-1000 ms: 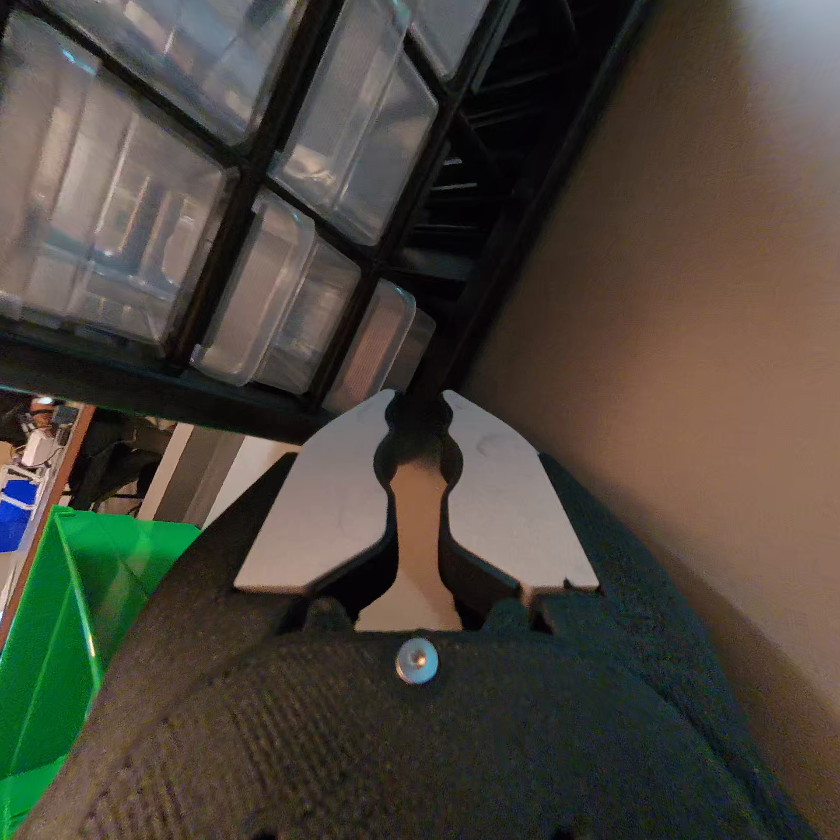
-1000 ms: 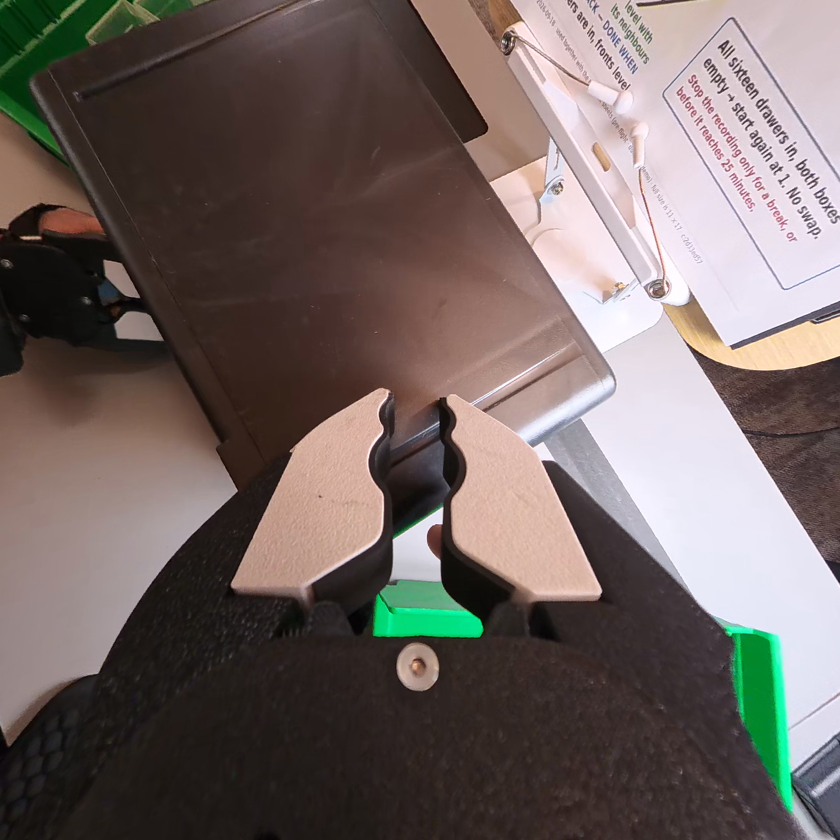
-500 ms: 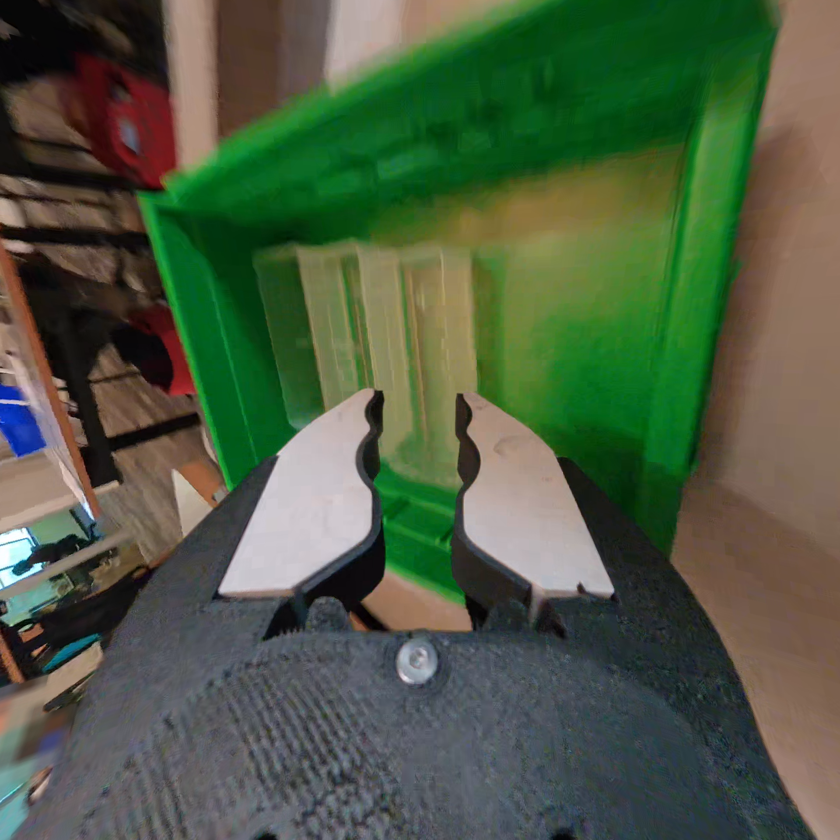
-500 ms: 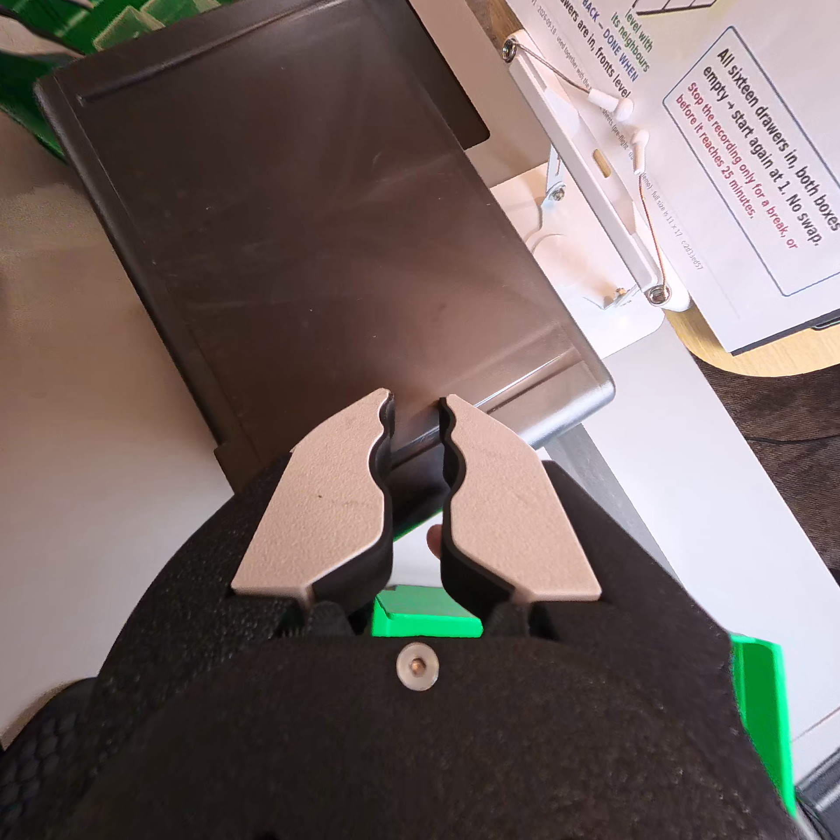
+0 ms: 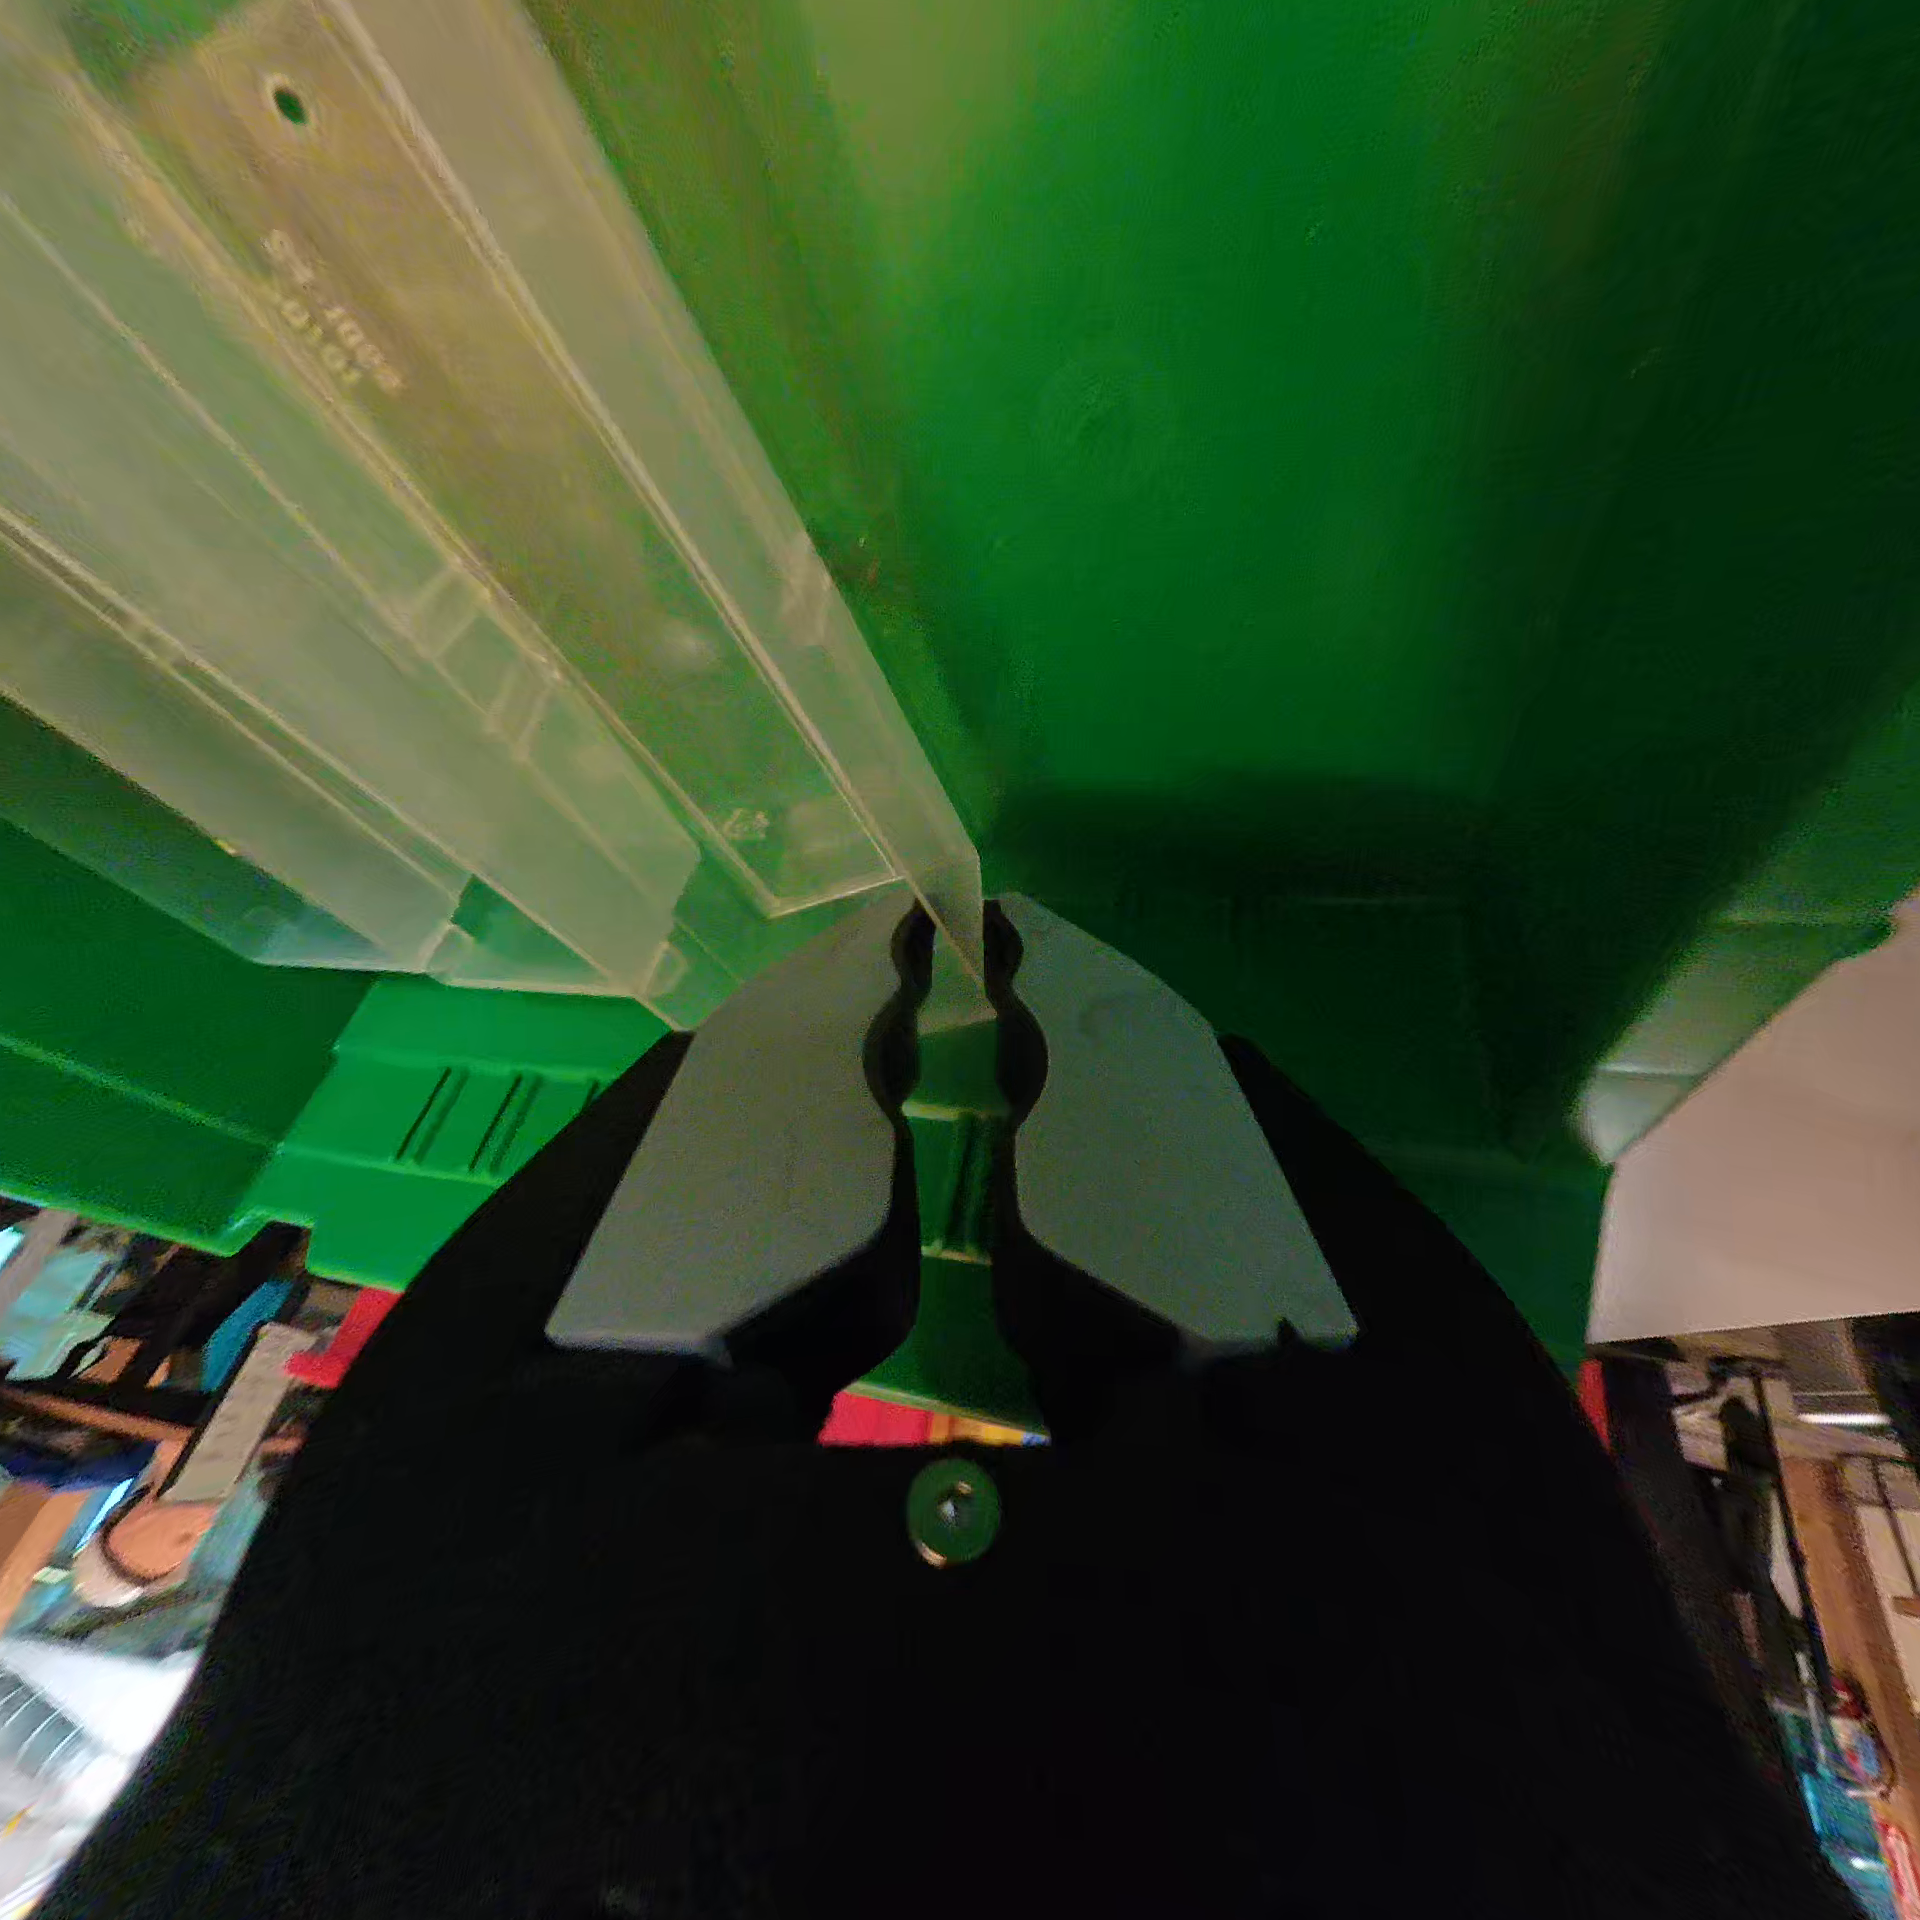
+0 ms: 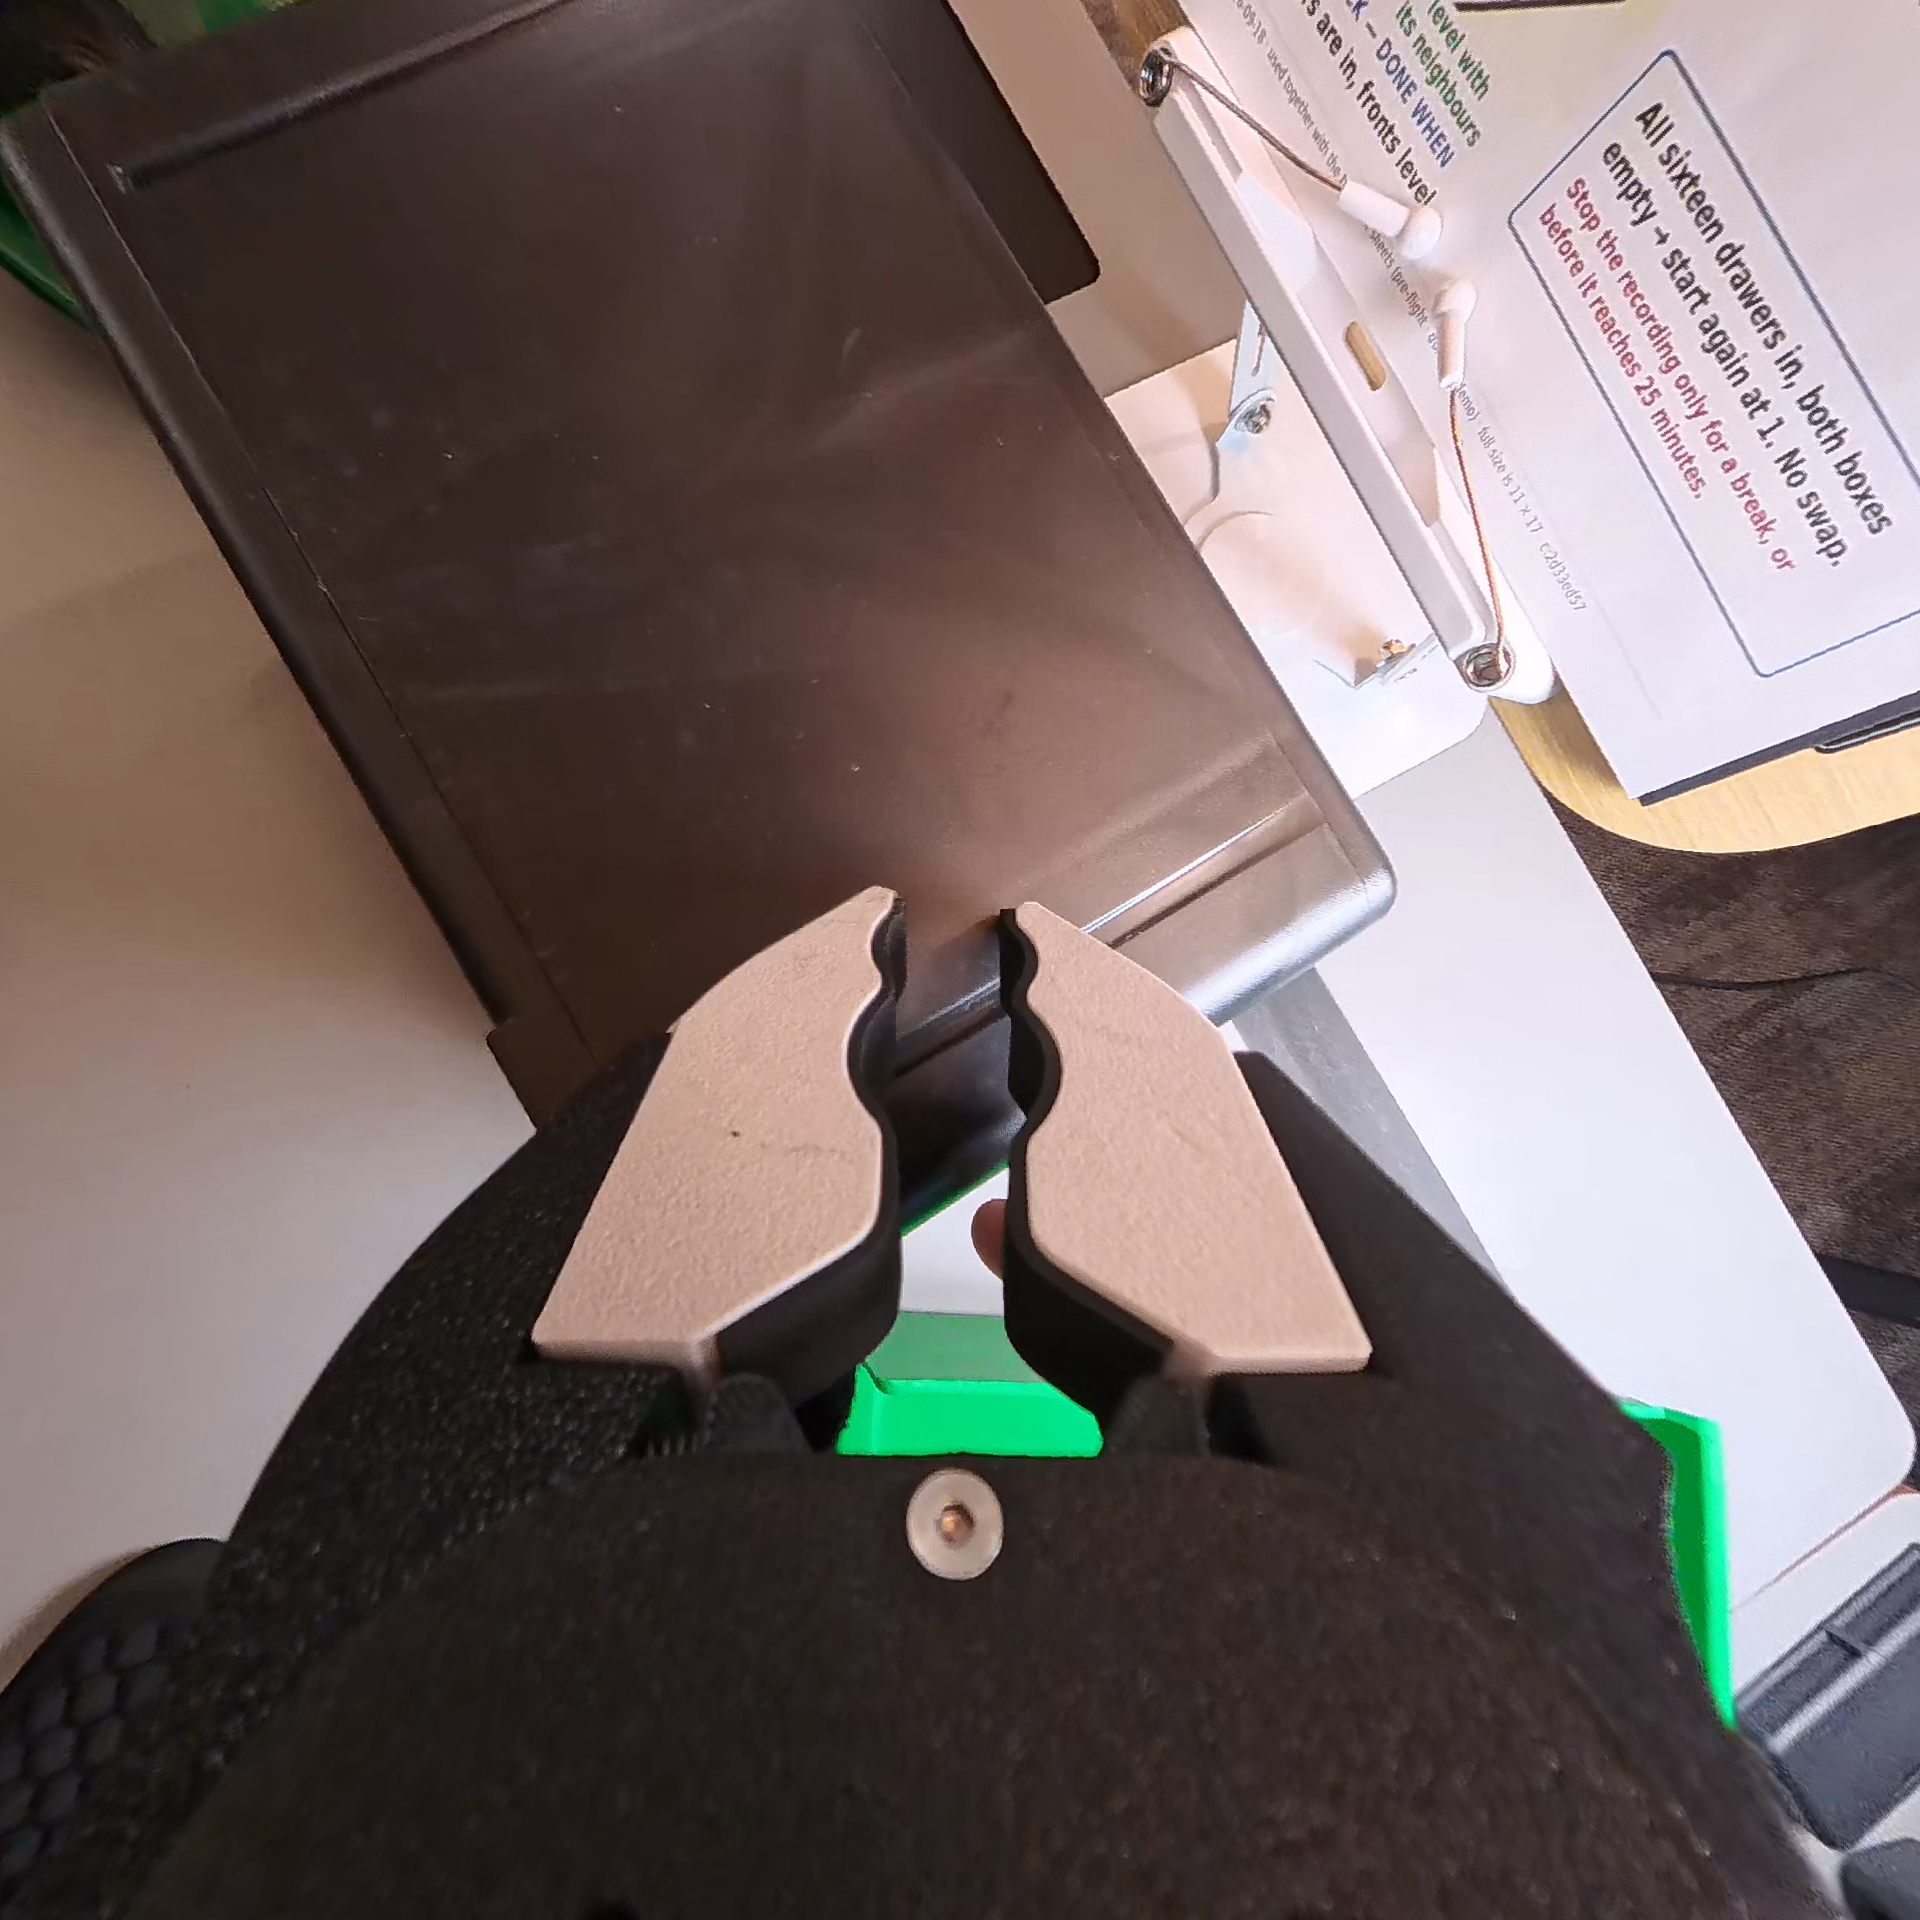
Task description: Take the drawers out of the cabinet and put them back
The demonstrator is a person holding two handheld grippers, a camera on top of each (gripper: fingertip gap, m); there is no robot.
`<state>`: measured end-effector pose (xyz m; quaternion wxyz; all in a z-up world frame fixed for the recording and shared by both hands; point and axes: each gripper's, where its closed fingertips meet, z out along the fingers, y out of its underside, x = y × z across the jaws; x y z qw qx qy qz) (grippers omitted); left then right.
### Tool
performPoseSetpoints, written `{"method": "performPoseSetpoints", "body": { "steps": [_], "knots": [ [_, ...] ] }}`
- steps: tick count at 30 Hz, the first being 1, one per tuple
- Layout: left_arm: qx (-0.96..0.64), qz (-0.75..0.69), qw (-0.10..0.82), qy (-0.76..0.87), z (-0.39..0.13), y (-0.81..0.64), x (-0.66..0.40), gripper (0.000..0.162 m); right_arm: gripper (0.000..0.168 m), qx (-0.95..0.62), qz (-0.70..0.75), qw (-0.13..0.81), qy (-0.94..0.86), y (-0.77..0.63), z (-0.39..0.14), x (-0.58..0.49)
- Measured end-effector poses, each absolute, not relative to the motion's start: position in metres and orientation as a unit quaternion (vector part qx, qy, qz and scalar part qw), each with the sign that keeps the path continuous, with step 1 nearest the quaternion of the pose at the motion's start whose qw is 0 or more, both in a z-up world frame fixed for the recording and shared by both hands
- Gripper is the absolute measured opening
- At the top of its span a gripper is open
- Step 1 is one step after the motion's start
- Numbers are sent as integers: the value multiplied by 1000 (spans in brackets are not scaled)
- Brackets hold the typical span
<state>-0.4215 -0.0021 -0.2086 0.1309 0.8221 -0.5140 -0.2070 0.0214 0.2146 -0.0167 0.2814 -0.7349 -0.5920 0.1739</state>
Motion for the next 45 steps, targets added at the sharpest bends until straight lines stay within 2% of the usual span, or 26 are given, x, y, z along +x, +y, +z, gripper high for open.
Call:
{"method": "performPoseSetpoints", "body": {
  "steps": [7, 12, 19, 24, 32, 45],
  "knots": [
    [854, -120, 59, -503, -204, -4, -376, 8, 15, -731, 173, 284, -596, 214, -16, 21],
    [848, -86, 27, -522, -196, -7, -364, 29, 15, -733, 180, 286, -591, 214, -17, 21],
    [750, -194, 69, -629, -188, -5, -402, 44, 16, -733, 177, 284, -592, 215, -17, 21],
    [634, -246, 75, -730, -197, 4, -408, 46, 16, -739, 188, 284, -582, 215, -17, 21],
    [607, -219, 84, -760, -217, 0, -410, 28, 17, -743, 193, 279, -577, 215, -17, 21],
    [759, -102, -74, -639, -156, -24, -332, 19, 17, -739, 196, 286, -578, 215, -17, 21]
  ]
}}
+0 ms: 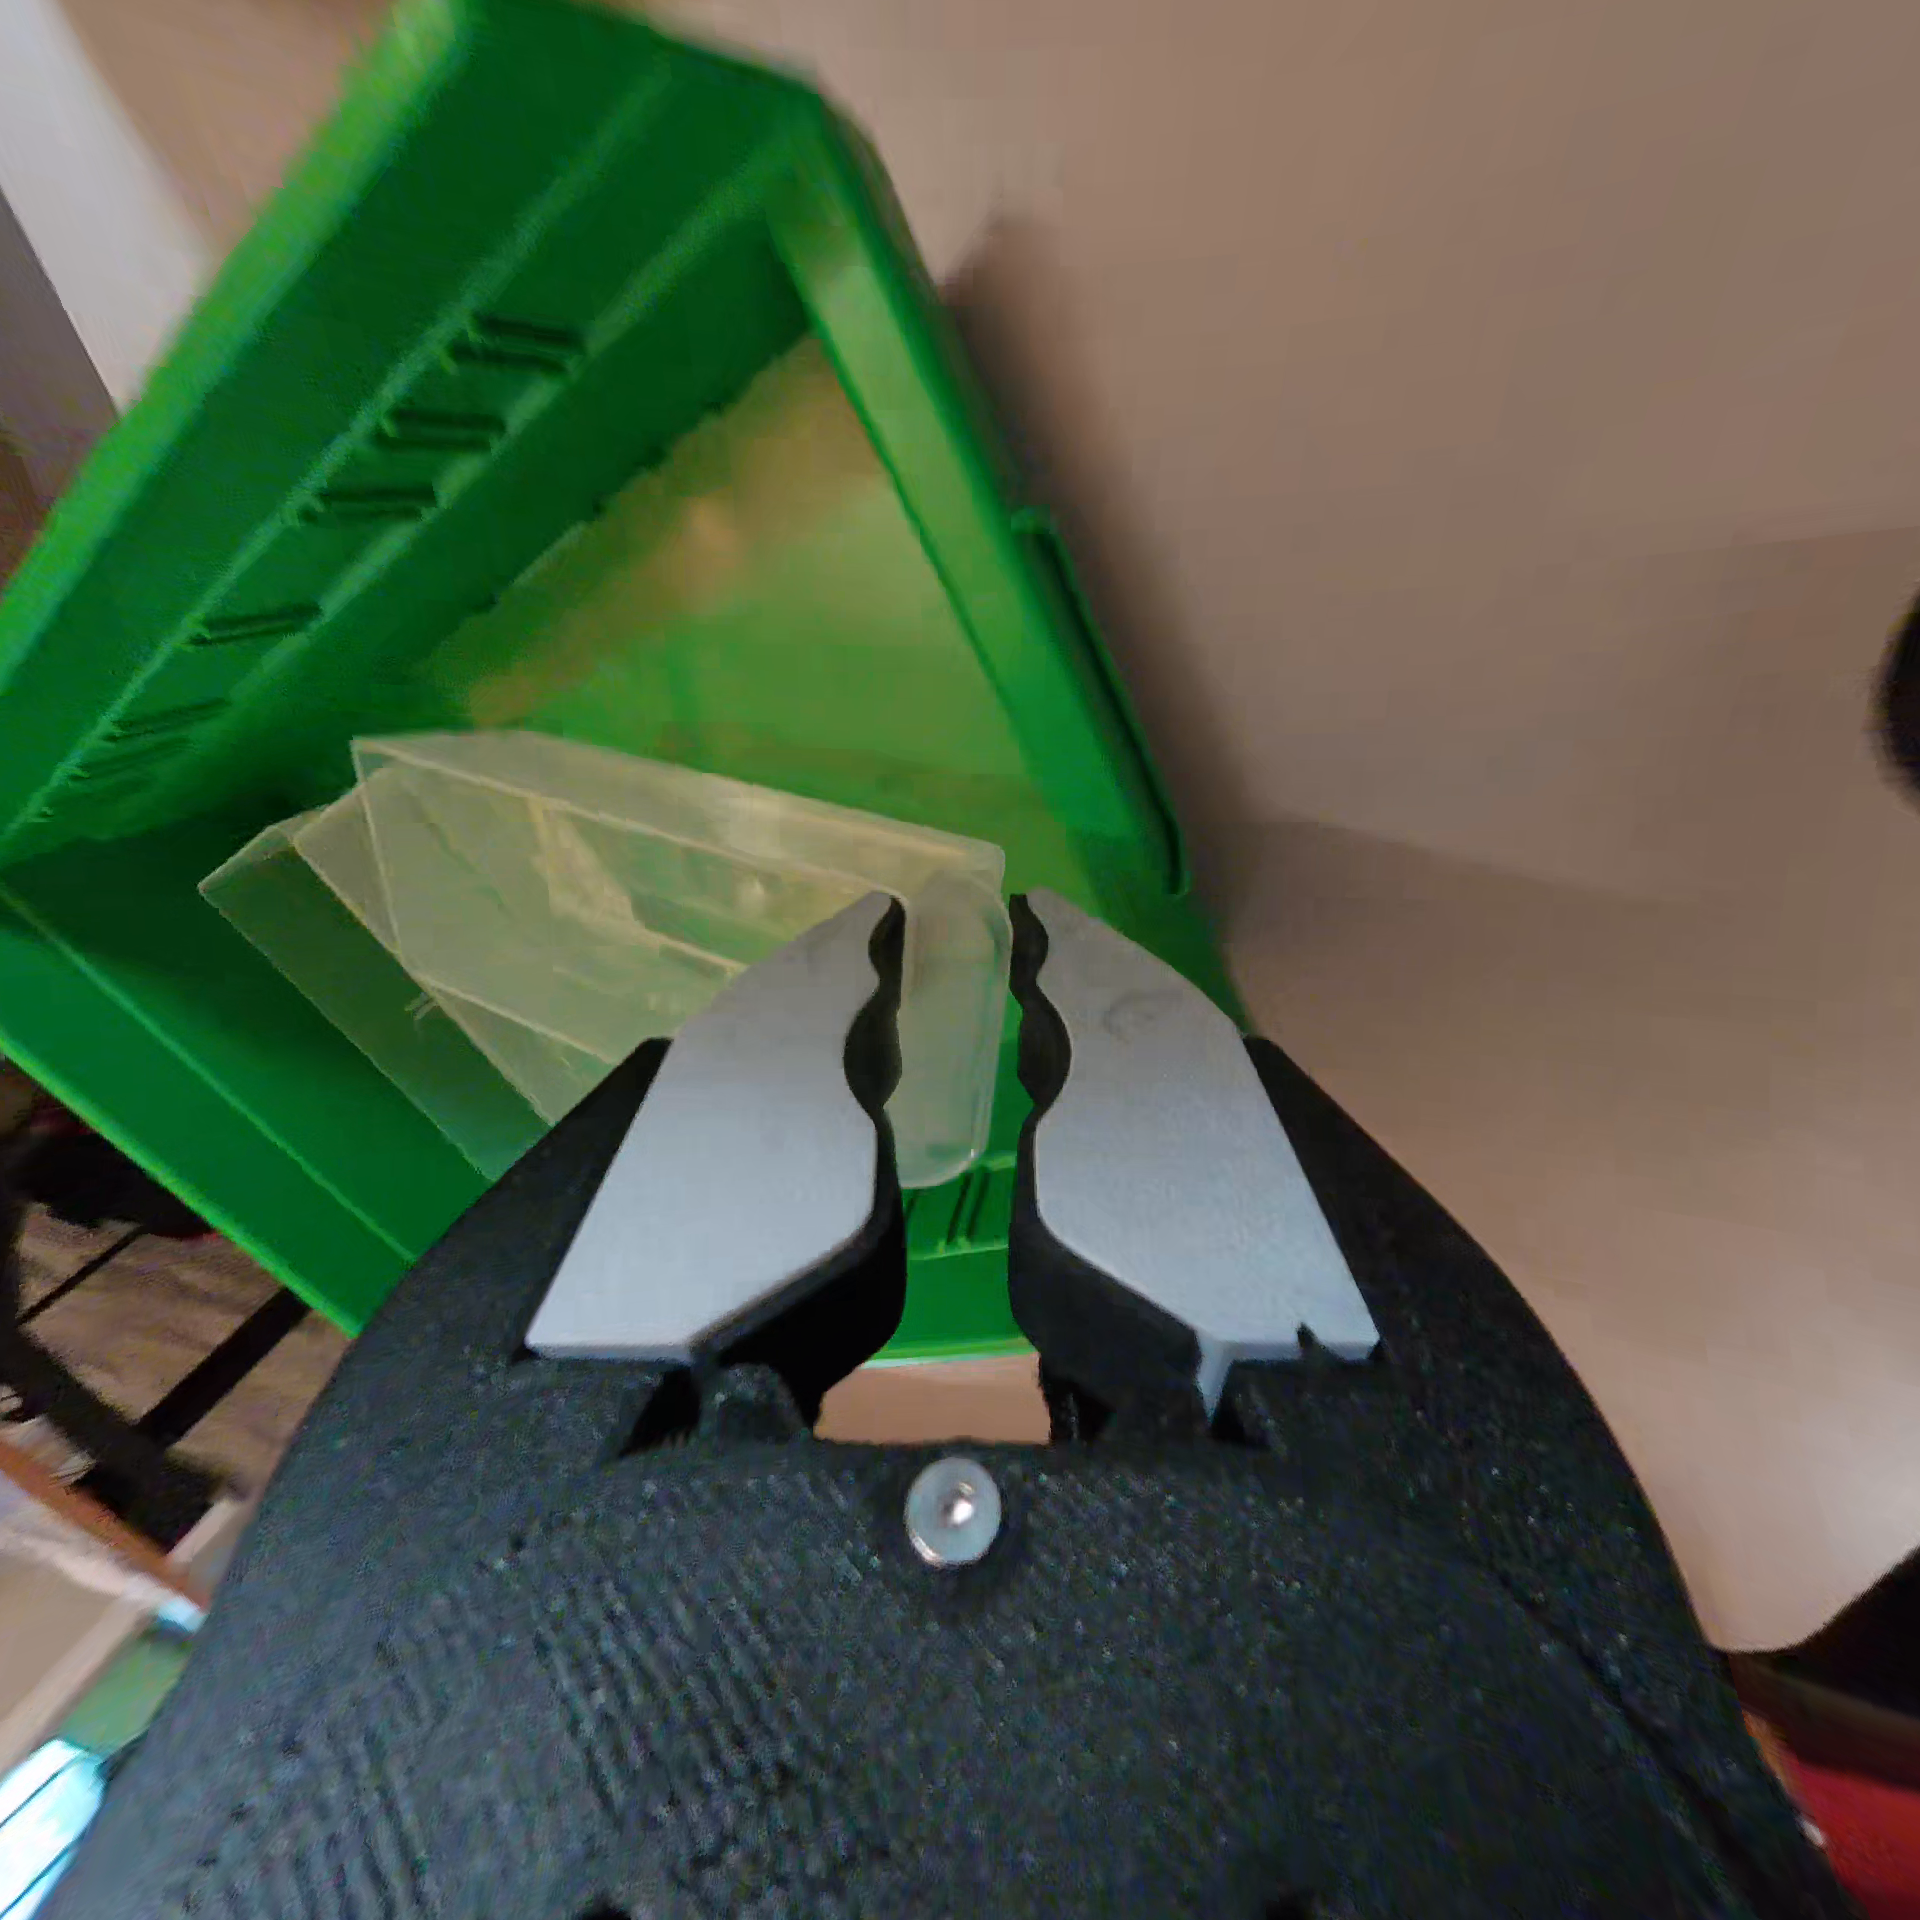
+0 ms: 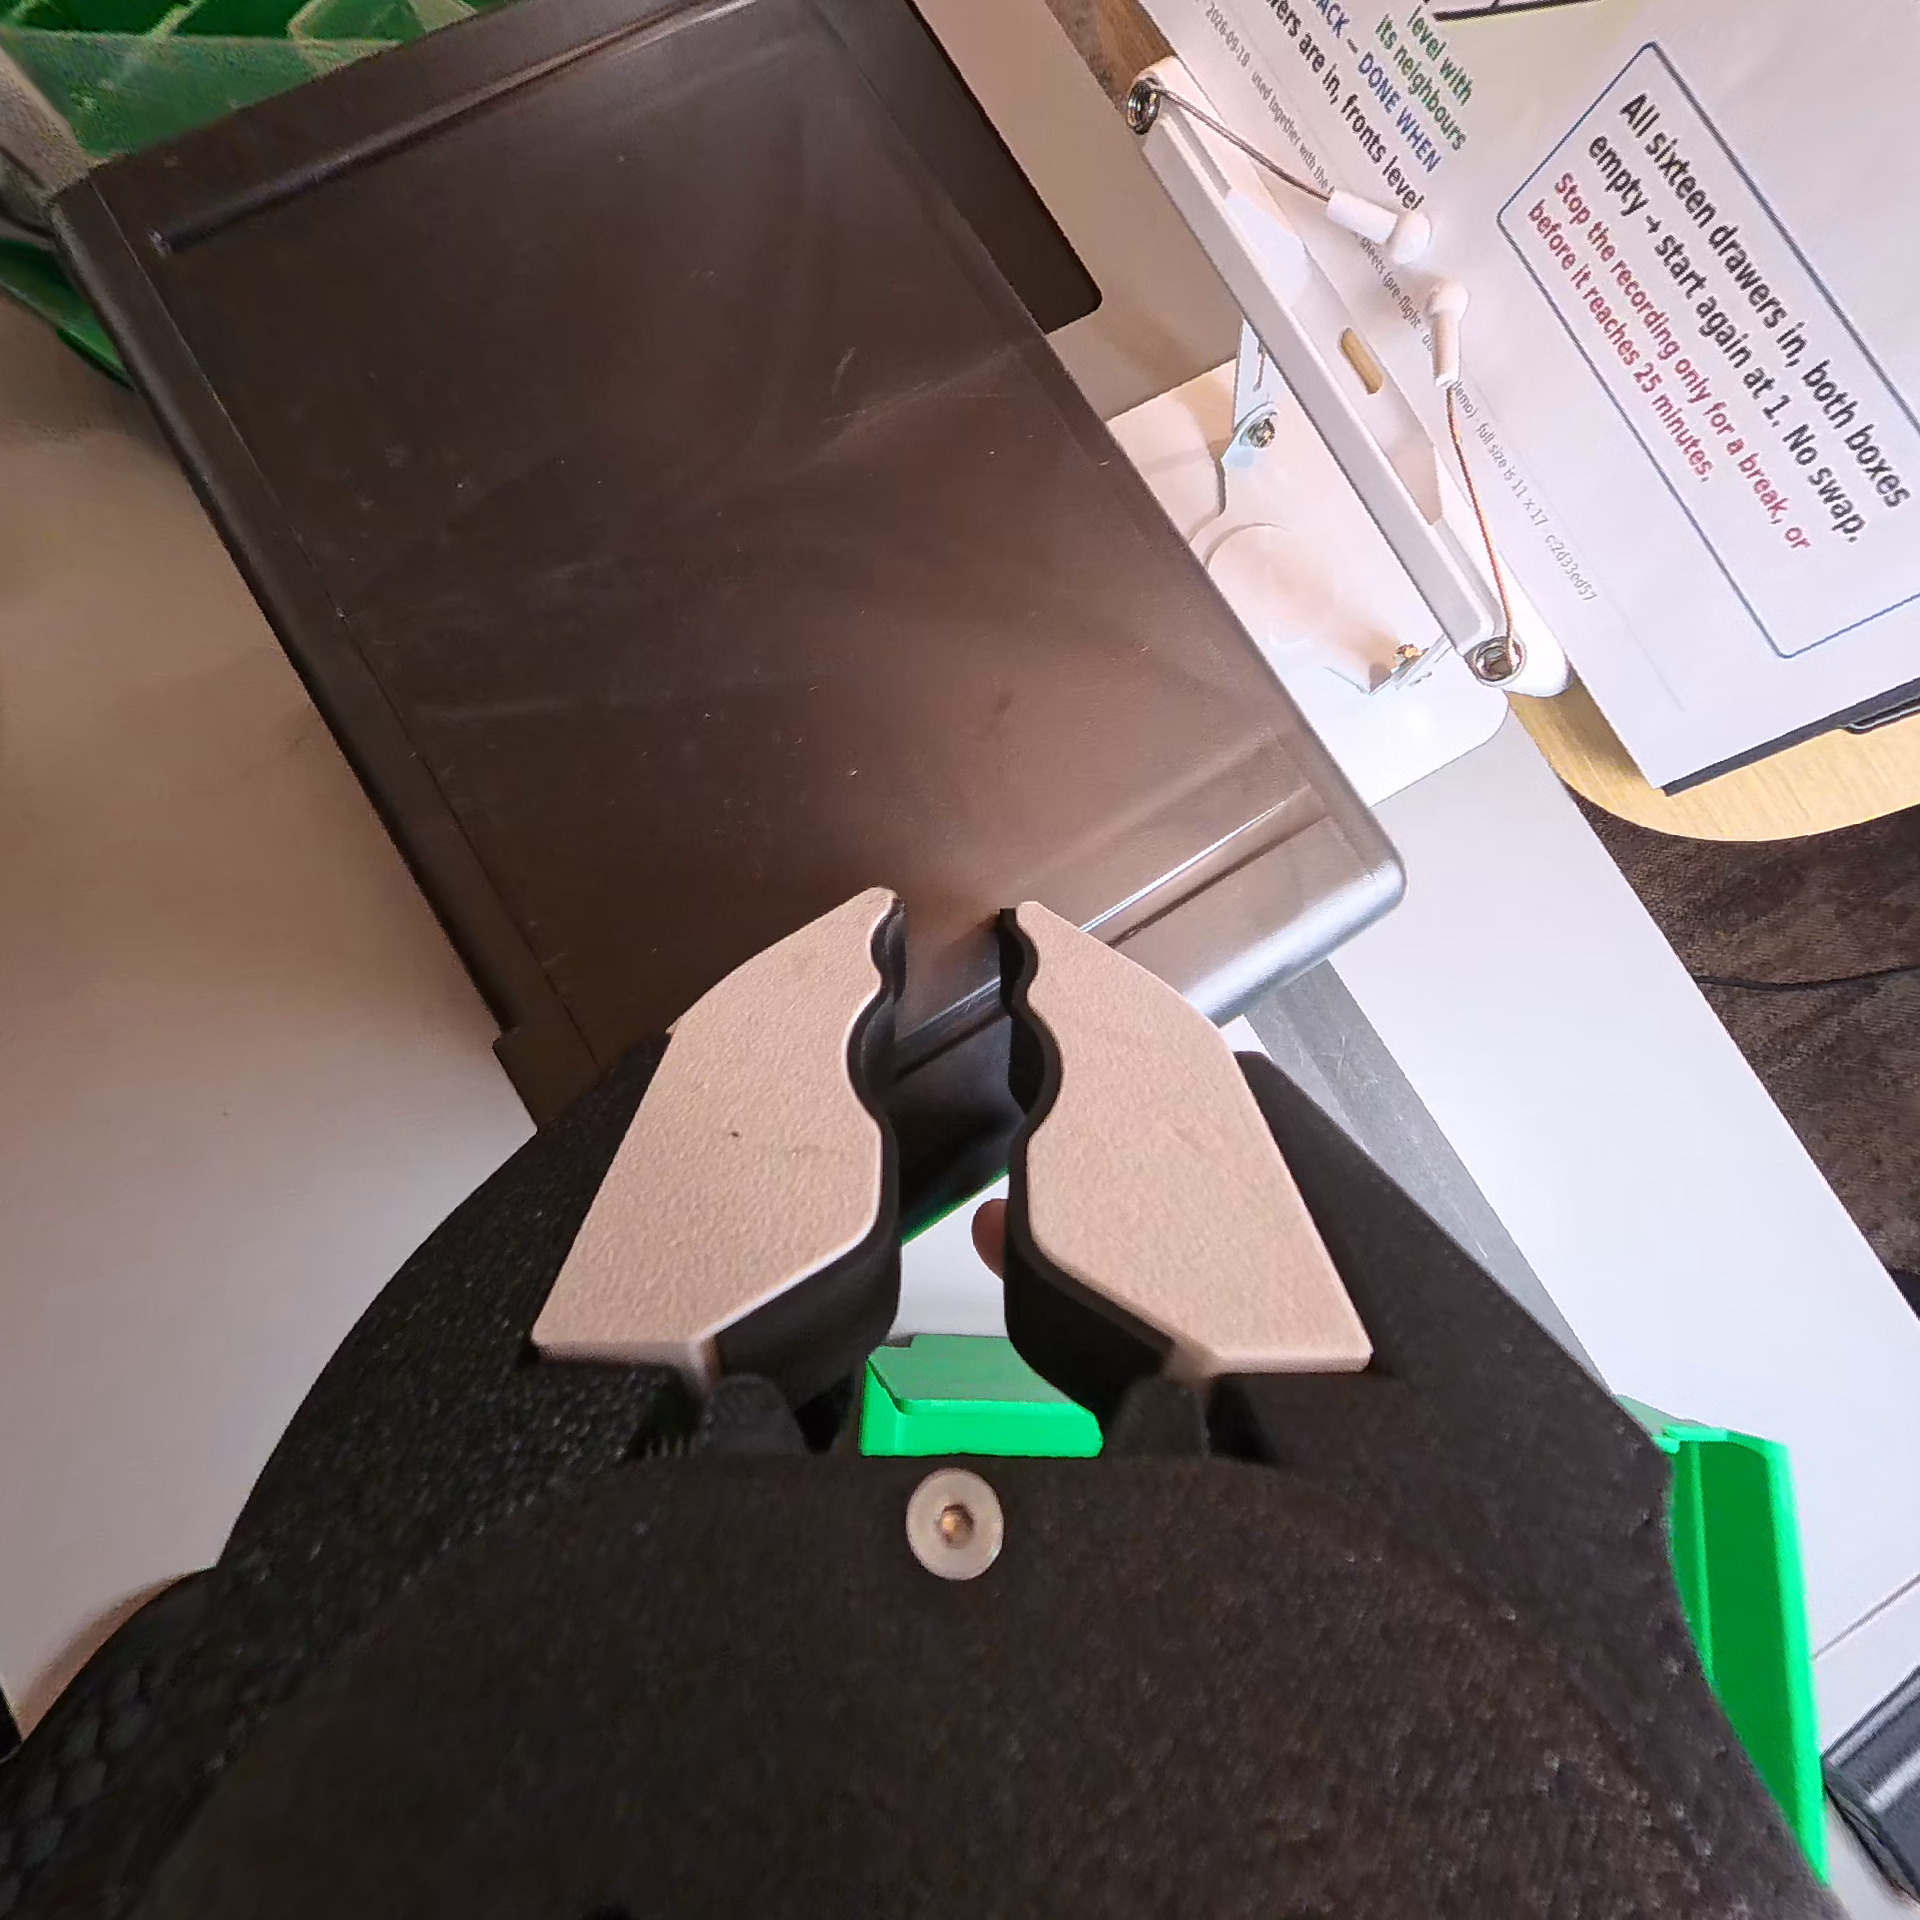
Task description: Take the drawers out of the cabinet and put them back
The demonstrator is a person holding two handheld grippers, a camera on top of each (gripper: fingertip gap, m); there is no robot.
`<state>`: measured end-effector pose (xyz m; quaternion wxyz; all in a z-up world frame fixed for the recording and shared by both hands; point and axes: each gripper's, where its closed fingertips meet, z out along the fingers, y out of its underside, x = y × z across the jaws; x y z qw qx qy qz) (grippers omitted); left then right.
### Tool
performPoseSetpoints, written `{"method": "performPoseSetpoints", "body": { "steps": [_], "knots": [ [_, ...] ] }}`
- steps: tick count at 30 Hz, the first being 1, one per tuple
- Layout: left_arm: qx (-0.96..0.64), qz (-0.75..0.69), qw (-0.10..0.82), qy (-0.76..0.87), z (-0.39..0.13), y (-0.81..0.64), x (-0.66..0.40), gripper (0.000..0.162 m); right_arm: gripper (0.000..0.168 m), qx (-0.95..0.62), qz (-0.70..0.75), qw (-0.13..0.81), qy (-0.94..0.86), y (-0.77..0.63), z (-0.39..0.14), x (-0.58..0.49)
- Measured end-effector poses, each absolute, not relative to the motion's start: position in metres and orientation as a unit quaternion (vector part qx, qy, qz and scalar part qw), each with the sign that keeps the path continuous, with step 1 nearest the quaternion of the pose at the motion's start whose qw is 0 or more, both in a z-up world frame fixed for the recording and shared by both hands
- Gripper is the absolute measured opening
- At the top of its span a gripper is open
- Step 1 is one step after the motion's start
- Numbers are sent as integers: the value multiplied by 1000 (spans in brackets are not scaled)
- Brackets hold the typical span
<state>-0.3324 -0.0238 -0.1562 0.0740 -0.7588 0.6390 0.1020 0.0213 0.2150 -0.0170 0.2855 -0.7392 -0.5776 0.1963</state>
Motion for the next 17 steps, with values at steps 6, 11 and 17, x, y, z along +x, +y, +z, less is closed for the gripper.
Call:
{"method": "performPoseSetpoints", "body": {
  "steps": [6, 11, 17],
  "knots": [
    [-768, -2, 138, 626, -120, -47, -245, 18, 16, -738, 190, 286, -581, 215, -17, 21],
    [-774, -40, 122, 621, -99, -61, -195, 19, 17, -740, 194, 283, -579, 215, -17, 21],
    [-774, -44, 105, 623, -77, -67, -170, 18, 16, -739, 197, 295, -573, 214, -17, 22]
  ]
}}
